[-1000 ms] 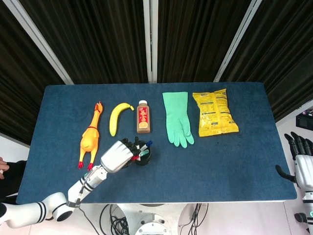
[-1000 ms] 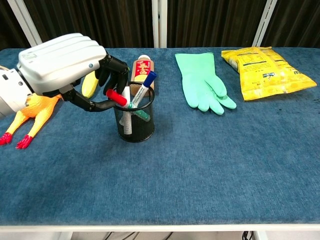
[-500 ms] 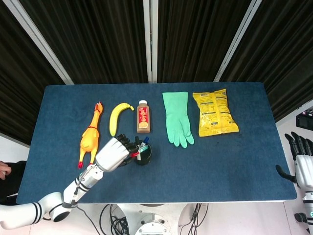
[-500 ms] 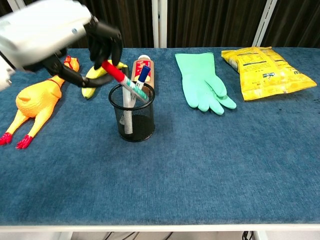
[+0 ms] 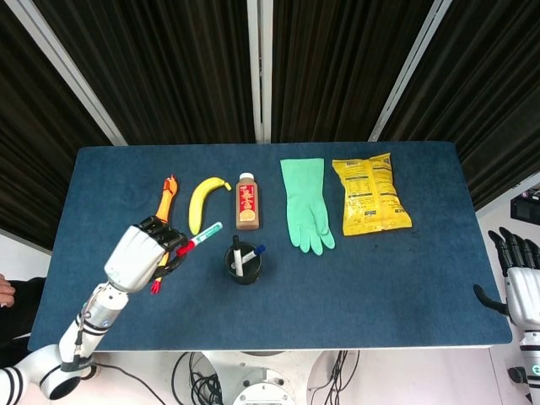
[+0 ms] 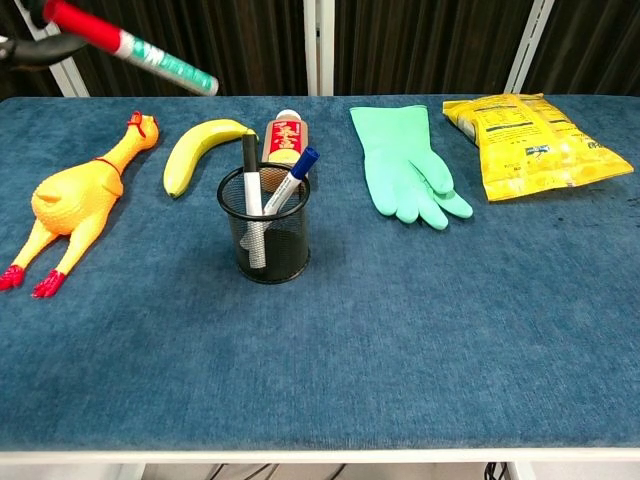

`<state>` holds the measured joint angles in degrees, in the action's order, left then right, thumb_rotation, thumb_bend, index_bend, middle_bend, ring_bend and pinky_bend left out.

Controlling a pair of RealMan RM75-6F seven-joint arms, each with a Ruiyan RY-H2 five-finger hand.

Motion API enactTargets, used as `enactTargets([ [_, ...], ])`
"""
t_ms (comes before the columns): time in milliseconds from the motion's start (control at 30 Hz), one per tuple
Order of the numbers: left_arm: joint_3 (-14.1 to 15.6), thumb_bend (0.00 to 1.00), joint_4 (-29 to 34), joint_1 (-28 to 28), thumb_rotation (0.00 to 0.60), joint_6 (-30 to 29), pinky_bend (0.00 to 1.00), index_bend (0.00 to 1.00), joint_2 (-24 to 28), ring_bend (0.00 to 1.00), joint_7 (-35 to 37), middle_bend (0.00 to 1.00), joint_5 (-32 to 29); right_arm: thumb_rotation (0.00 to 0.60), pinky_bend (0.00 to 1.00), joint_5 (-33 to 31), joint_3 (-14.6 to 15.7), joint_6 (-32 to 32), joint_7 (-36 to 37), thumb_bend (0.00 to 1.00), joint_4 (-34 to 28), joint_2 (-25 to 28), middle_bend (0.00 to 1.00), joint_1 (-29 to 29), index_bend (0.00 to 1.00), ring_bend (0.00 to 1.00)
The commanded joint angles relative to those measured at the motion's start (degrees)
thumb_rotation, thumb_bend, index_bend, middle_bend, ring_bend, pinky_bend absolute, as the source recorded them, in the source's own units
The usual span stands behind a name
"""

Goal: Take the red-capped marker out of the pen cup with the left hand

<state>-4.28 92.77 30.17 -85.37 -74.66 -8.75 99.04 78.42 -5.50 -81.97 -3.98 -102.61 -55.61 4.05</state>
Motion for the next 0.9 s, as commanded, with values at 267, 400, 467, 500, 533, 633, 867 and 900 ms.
enactTargets([
  [267,4.1,0.36,-8.9,-4.4,0.600,1.9,0.51,0.61,-1.6,0.60,8.1,0.66,-3.3,0.600,0.00,-0.8,-0.1,0.3,-0.6,0.18,0.0,-0.2,0.00,0.1,0.00,0.00],
  [400,4.6,0.36,-11.9,-5.0,0.600,2.2,0.51,0.61,-3.8,0.60,10.6,0.66,-3.5,0.600,0.00,-0.9,0.0,0.7,-0.7,0.18,0.0,-0.4,0.00,0.3,0.00,0.00],
  [467,4.8,0.36,-13.1,-5.1,0.600,2.5,0.51,0.61,-5.0,0.60,11.9,0.66,-3.4,0.600,0.00,-0.9,0.0,0.8,-0.8,0.18,0.0,-0.4,0.00,0.4,0.00,0.00],
  [500,4.9,0.36,-13.4,-5.2,0.600,2.8,0.51,0.61,-5.5,0.60,12.7,0.66,-3.4,0.600,0.00,-0.9,0.0,0.8,-0.8,0.18,0.0,-0.4,0.00,0.4,0.00,0.00],
  [533,5.1,0.36,-13.7,-5.2,0.600,3.0,0.51,0.61,-5.9,0.60,13.4,0.66,-3.4,0.600,0.00,-1.0,-0.1,0.8,-0.7,0.18,0.1,-0.4,0.00,0.4,0.00,0.00],
  [633,5.3,0.36,-15.4,-5.1,0.600,3.6,0.51,0.61,-7.5,0.60,14.4,0.66,-3.1,0.600,0.00,-1.0,-0.1,0.7,-0.5,0.18,0.1,-0.3,0.00,0.3,0.00,0.00],
  [867,5.4,0.34,-19.0,-5.2,0.600,4.7,0.52,0.56,-10.4,0.56,16.4,0.62,-3.5,0.600,0.00,-1.1,-0.1,0.8,0.1,0.18,0.4,-0.1,0.00,0.3,0.00,0.00],
  [900,5.4,0.33,-19.3,-5.3,0.600,4.8,0.52,0.54,-10.5,0.54,16.5,0.60,-3.5,0.600,0.00,-1.2,-0.1,0.9,0.2,0.18,0.4,-0.1,0.00,0.3,0.00,0.00],
])
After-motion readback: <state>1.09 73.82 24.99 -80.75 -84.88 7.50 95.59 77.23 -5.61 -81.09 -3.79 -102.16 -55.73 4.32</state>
